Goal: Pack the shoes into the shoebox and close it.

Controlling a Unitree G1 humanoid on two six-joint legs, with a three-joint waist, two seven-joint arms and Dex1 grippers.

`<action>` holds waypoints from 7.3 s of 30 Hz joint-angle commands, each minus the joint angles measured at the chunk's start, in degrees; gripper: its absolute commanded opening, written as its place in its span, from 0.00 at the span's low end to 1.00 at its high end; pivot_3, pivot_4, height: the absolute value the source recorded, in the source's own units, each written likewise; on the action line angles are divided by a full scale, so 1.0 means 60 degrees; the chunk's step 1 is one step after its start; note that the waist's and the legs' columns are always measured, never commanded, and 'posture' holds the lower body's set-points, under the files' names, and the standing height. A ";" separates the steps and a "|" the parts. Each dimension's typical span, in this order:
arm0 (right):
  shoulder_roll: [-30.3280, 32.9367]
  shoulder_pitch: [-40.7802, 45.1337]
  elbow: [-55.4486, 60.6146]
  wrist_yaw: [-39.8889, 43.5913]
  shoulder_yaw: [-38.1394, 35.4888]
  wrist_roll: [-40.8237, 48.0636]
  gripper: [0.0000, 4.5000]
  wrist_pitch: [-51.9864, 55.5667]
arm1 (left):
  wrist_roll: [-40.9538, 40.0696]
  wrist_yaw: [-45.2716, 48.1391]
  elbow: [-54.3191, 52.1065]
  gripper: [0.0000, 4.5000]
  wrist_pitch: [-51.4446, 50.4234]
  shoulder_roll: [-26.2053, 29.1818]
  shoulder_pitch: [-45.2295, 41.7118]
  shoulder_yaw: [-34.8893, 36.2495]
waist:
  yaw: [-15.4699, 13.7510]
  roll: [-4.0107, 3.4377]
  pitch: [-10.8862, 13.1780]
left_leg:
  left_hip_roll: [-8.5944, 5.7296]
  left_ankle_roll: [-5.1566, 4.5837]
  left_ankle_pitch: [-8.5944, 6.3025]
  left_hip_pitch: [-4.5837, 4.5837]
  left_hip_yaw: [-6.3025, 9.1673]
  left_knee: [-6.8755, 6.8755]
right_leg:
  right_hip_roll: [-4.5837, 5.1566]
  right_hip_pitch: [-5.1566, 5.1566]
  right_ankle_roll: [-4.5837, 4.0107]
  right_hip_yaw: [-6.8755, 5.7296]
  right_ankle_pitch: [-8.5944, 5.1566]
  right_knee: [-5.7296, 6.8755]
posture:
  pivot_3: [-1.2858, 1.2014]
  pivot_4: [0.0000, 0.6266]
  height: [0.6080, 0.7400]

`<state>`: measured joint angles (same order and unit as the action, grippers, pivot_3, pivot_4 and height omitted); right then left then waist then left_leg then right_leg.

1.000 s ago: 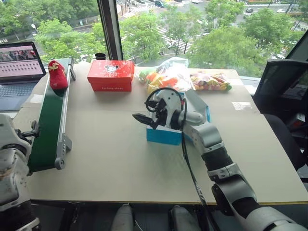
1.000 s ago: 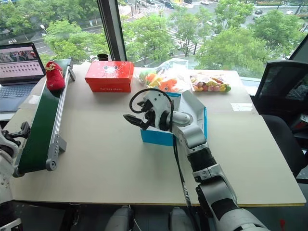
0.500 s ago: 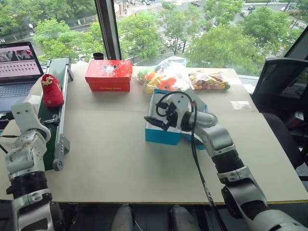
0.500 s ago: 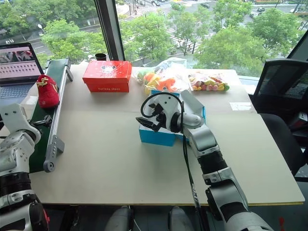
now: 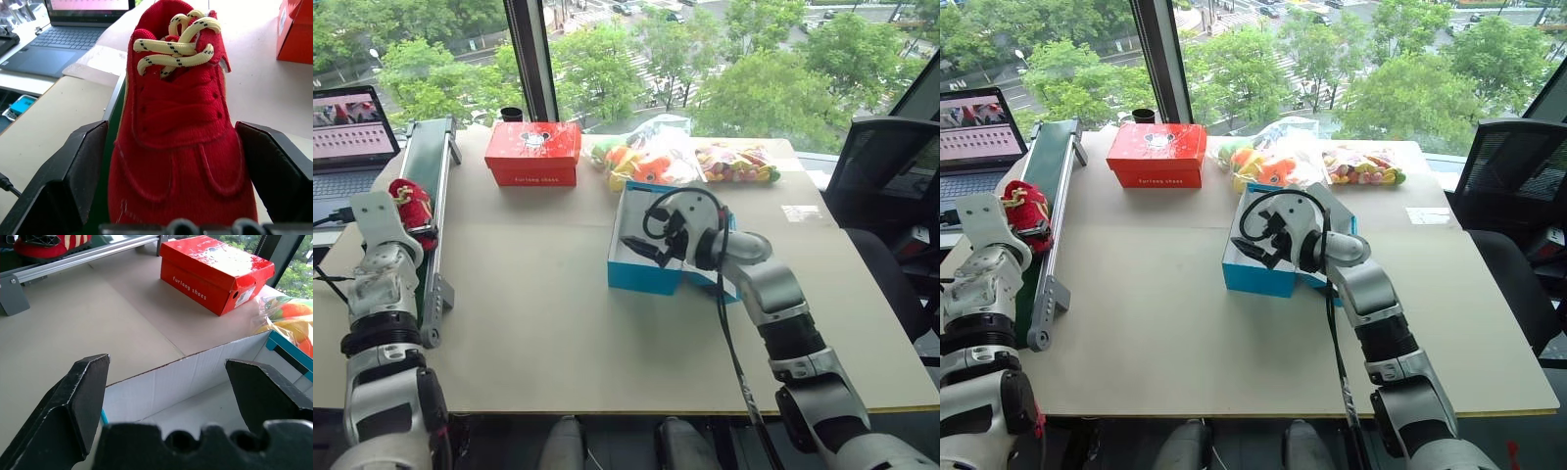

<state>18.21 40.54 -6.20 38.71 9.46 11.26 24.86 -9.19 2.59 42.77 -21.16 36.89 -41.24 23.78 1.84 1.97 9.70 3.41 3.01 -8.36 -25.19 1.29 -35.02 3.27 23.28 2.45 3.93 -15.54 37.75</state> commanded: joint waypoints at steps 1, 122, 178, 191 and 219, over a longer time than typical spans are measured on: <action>0.0133 0.0224 0.0387 -0.0052 -0.0223 -0.0040 1.00 0.0033 | -0.0275 -0.0078 0.0450 0.87 0.0106 0.0116 -0.0218 0.0323 | -0.0003 0.0000 0.0000 | 0.0001 0.0000 0.0000 0.0001 0.0000 -0.0001 | -0.0001 0.0000 0.0000 0.0000 0.0000 0.0005 | 0.52 0.24 0.99; -0.0953 0.2764 -0.0524 -0.5595 -0.1233 -0.0601 1.00 0.4481 | -0.2475 0.4566 -0.9660 0.99 -0.3904 -0.0087 0.1363 -0.2909 | 0.0106 -0.0018 0.0020 | -0.0049 0.0008 0.0046 -0.0052 0.0043 0.0015 | 0.0020 0.0028 0.0009 0.0013 -0.0009 0.0019 | 0.52 0.24 0.99; -0.0907 -0.0084 -0.0035 0.0340 0.0170 0.0025 1.00 -0.1012 | 0.0066 0.0201 -0.2910 0.99 0.2377 -0.0455 0.2849 0.0778 | 0.0059 0.0001 0.0010 | -0.0051 0.0009 0.0048 -0.0008 0.0046 0.0009 | 0.0026 -0.0006 0.0009 0.0004 -0.0009 0.0034 | 0.52 0.24 0.99; -0.0735 0.0008 0.0083 0.0365 0.0139 0.0040 1.00 -0.0780 | -0.0015 0.0678 -0.0511 0.99 0.3620 -0.0631 0.1870 0.0316 | 0.0064 0.0001 0.0009 | -0.0052 0.0009 0.0048 -0.0008 0.0046 0.0007 | 0.0025 -0.0007 0.0009 0.0002 -0.0008 0.0035 | 0.52 0.24 0.99; -0.2468 0.1379 -0.0261 -0.3330 -0.5074 0.5989 1.00 0.5136 | -0.5898 0.3048 -0.8330 0.55 -0.1769 -0.3988 0.1216 -0.1829 | -0.0144 0.0018 0.0015 | -0.0058 0.0034 0.0076 -0.0027 0.0073 0.0014 | 0.0027 -0.0017 0.0008 -0.0008 -0.0005 0.0039 | 0.52 0.24 0.99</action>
<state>4.03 47.55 -7.63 22.41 -17.56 42.75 52.44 -41.23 20.22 -1.24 -28.89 14.08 -32.72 15.60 0.98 2.08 9.79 3.06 3.21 -7.90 -25.35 1.73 -34.93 3.43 23.18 2.50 3.89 -15.57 37.99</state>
